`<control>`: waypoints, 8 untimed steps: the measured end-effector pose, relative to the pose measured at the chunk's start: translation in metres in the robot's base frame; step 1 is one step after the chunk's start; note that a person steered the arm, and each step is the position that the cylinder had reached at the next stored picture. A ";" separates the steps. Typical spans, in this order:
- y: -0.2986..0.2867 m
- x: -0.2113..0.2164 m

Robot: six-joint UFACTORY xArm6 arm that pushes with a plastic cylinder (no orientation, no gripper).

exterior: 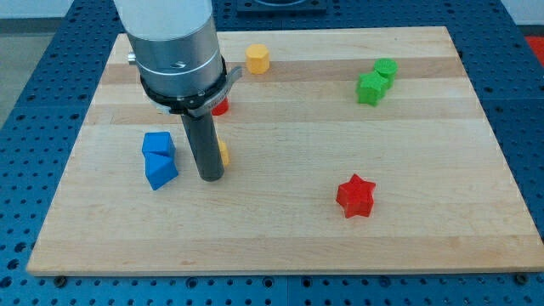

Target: Move the yellow heart below the red circle

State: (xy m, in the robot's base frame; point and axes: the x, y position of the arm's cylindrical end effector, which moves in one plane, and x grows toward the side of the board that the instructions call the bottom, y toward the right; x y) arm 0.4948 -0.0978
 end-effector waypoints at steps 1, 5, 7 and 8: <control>0.000 -0.014; 0.000 -0.068; -0.021 -0.068; -0.039 -0.068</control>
State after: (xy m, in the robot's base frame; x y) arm 0.4271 -0.1368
